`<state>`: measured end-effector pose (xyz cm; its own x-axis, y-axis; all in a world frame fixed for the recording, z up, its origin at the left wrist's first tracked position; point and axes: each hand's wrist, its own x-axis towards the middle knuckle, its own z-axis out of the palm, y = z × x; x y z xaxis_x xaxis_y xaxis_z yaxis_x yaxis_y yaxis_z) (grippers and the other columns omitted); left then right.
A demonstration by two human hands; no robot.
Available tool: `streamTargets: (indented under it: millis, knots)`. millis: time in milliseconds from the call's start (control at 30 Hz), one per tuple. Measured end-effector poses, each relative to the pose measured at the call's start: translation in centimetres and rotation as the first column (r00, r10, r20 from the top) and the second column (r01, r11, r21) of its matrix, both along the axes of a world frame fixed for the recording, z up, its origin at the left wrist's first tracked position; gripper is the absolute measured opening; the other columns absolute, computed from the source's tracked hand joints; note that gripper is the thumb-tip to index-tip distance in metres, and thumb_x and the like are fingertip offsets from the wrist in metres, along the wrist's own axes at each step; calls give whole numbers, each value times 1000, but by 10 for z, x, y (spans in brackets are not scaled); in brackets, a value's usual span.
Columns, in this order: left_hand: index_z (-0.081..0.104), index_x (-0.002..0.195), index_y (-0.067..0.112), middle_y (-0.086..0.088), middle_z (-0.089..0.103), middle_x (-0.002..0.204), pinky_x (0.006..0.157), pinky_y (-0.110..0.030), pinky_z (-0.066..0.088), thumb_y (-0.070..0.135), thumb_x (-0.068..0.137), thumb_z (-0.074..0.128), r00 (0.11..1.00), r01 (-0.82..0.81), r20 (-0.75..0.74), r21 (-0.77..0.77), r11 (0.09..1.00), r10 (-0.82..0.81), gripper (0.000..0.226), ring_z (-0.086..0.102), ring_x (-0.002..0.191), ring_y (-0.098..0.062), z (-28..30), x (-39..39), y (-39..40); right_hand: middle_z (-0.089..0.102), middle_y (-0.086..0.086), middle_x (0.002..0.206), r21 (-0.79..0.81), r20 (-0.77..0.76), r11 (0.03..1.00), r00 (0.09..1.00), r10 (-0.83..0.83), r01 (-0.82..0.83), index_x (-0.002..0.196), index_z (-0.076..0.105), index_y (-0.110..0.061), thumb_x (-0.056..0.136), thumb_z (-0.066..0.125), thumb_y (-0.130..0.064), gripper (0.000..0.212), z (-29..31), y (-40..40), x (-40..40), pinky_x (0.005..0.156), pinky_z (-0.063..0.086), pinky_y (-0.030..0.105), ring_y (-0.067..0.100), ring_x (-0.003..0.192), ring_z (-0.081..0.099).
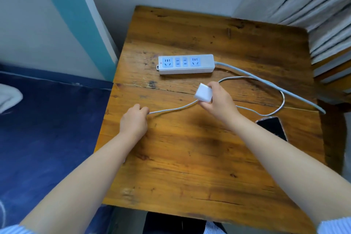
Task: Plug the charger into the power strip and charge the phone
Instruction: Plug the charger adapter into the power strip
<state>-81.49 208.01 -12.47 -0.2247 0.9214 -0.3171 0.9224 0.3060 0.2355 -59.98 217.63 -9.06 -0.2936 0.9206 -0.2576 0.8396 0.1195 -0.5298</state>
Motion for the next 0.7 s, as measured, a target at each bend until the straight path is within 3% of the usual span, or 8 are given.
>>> streamTargets:
  millis: [200, 333, 433, 500, 600, 700]
  knots:
    - [60, 112, 7, -16, 58, 107, 79, -40, 48, 8, 92, 43, 995, -95, 16, 85, 992, 94, 26, 53, 100, -32, -8, -4, 27, 57, 17, 117, 136, 155, 985, 985, 82, -103, 120, 49, -7, 79, 68, -26, 49, 10, 50, -32, 82, 43, 39, 33, 108, 51]
    - [55, 120, 6, -16, 53, 125, 94, -41, 42, 16, 94, 43, 978, -205, 68, 95, 974, 199, 31, 45, 118, -32, -18, -8, 46, 51, 18, 122, 200, 398, 937, 897, 191, -288, 125, 46, -6, 81, 63, -16, 48, 12, 82, -47, 84, 44, 42, 36, 107, 50]
    - [32, 140, 7, -13, 27, 152, 116, -40, 20, 24, 96, 39, 966, -238, 121, 63, 969, 229, 48, 19, 142, -26, -30, -8, 52, 49, 17, 123, 160, 534, 910, 809, 247, -384, 128, 43, -5, 80, 62, -9, 51, 13, 98, -57, 87, 43, 42, 34, 107, 48]
    - [16, 146, 9, -10, 10, 158, 119, -38, 7, 31, 97, 33, 965, -238, 120, 26, 971, 233, 56, 2, 146, -23, -41, -9, 52, 49, 17, 125, 127, 601, 894, 750, 276, -430, 132, 40, -6, 81, 61, -8, 55, 15, 106, -63, 88, 43, 41, 34, 108, 48]
    - [6, 147, 8, -10, 0, 159, 119, -36, -1, 36, 97, 28, 974, -210, 91, 22, 977, 207, 61, -5, 146, -22, -55, -12, 49, 53, 17, 122, 88, 649, 874, 693, 314, -478, 129, 44, -8, 82, 60, -8, 50, 24, 117, -73, 82, 46, 39, 33, 106, 51]
    - [8, 147, 8, -11, 3, 159, 119, -36, -2, 37, 96, 27, 976, -209, 83, 63, 976, 204, 61, -3, 146, -22, -64, -12, 46, 54, 15, 117, -22, 699, 861, 608, 378, -509, 127, 49, -10, 83, 57, -10, 45, 30, 126, -88, 72, 44, 34, 31, 102, 54]
